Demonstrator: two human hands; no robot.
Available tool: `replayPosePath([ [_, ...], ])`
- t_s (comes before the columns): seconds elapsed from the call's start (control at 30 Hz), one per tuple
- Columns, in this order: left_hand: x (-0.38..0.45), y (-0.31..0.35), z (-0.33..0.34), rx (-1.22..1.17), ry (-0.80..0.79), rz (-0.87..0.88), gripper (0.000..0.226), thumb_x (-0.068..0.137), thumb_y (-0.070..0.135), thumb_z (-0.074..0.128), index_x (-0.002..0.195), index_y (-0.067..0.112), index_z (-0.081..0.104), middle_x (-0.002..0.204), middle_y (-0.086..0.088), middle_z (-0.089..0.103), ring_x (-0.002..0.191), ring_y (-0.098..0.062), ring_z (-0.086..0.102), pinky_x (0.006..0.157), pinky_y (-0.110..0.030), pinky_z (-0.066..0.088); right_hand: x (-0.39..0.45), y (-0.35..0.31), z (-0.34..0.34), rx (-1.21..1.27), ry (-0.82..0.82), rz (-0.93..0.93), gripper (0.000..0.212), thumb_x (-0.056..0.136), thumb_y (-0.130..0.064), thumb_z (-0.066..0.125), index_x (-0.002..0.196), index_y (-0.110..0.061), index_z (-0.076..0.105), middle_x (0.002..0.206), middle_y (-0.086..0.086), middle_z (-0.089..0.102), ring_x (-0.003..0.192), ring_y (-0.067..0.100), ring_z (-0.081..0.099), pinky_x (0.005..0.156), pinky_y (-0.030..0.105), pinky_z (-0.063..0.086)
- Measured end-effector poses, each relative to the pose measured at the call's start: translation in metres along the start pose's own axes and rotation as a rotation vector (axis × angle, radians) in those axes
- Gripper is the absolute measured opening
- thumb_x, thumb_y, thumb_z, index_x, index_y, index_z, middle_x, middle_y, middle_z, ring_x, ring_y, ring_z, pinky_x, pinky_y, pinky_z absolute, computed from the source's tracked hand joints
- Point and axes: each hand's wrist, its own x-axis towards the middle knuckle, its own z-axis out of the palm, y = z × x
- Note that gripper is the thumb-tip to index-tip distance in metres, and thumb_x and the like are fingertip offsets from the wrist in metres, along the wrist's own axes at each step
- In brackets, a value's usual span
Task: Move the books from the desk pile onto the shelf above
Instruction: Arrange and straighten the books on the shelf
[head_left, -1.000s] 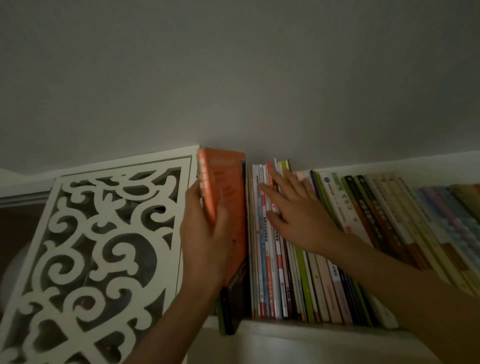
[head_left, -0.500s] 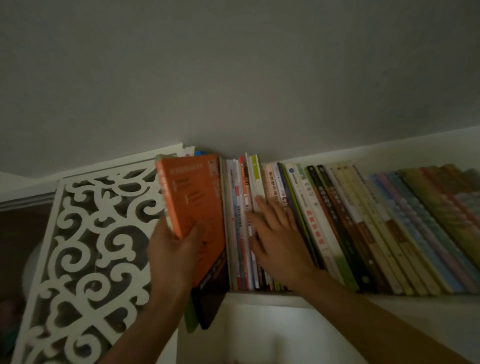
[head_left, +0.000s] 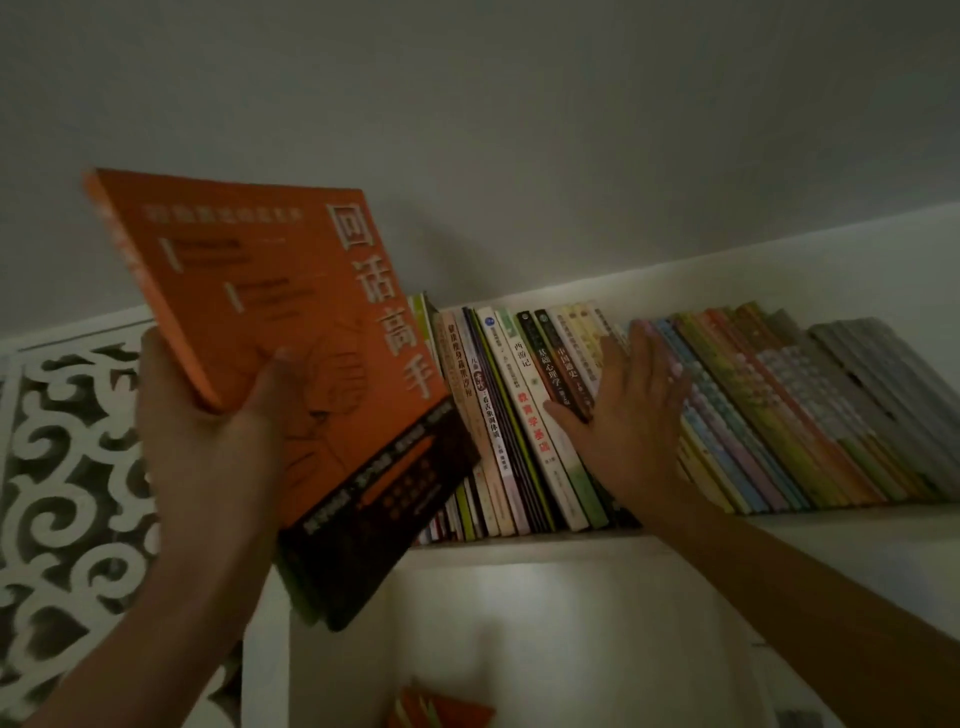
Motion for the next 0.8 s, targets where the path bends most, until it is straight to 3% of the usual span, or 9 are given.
replayPosePath([
  [0.1,-0.013,0.012,0.023,-0.050,-0.065,0.025,0.032,0.085,0.021,0.066,0.109,0.033,0.049,0.104,0.014,0.063,0.090,-0.003,0.065,0.069,-0.028,0.053,0.008,0.003,-0.003,-0.012,-0.105,0.053,0.102,0.079,-0.074,0.044,0.151,-0.014,0.005,0.158,0.014,-0.007,0.144,0.033,-0.008,0.109,0.060,-0.006],
  [0.17,-0.021,0.012,0.037,-0.060,-0.089,-0.005,0.032,0.085,0.019,0.065,0.109,0.034,0.050,0.105,0.013,0.064,0.090,-0.004,0.065,0.071,-0.030,0.054,0.012,0.006,-0.005,-0.010,-0.139,0.060,0.102,0.078,-0.076,0.042,0.151,-0.017,0.002,0.158,0.013,-0.009,0.144,0.034,-0.010,0.110,0.062,-0.003],
  [0.27,-0.032,0.010,0.051,-0.080,-0.105,-0.063,0.029,0.086,0.016,0.062,0.104,0.036,0.051,0.101,0.012,0.065,0.084,-0.001,0.066,0.068,-0.029,0.055,0.014,0.012,-0.005,-0.007,-0.129,0.045,0.099,0.077,-0.077,0.041,0.151,-0.020,0.006,0.159,0.011,-0.002,0.144,0.034,-0.005,0.110,0.062,0.001],
  [0.47,-0.044,0.014,0.071,-0.083,-0.078,-0.146,0.037,0.087,0.016,0.061,0.120,0.027,0.049,0.106,0.008,0.065,0.090,-0.011,0.067,0.072,-0.036,0.056,0.020,0.032,-0.008,-0.013,-0.021,0.010,0.094,0.077,-0.074,0.048,0.148,-0.017,0.022,0.157,0.011,0.017,0.143,0.037,0.009,0.107,0.065,0.010],
  [0.7,-0.054,0.027,0.114,-0.086,-0.094,-0.163,0.035,0.087,0.011,0.061,0.116,0.026,0.050,0.101,0.007,0.066,0.084,-0.010,0.069,0.063,-0.028,0.058,0.023,0.054,-0.020,0.017,-0.027,0.035,0.098,0.079,-0.076,0.041,0.151,-0.016,0.010,0.159,0.004,0.008,0.144,0.034,-0.007,0.110,0.062,-0.001],
  [0.8,-0.057,0.027,0.135,-0.030,-0.107,-0.124,0.032,0.088,0.009,0.057,0.110,0.030,0.048,0.102,0.008,0.064,0.088,-0.013,0.067,0.072,-0.037,0.057,0.022,0.055,-0.023,0.039,-0.047,0.029,0.099,0.078,-0.076,0.040,0.151,-0.018,0.007,0.159,0.002,0.005,0.144,0.032,-0.011,0.110,0.060,-0.004],
])
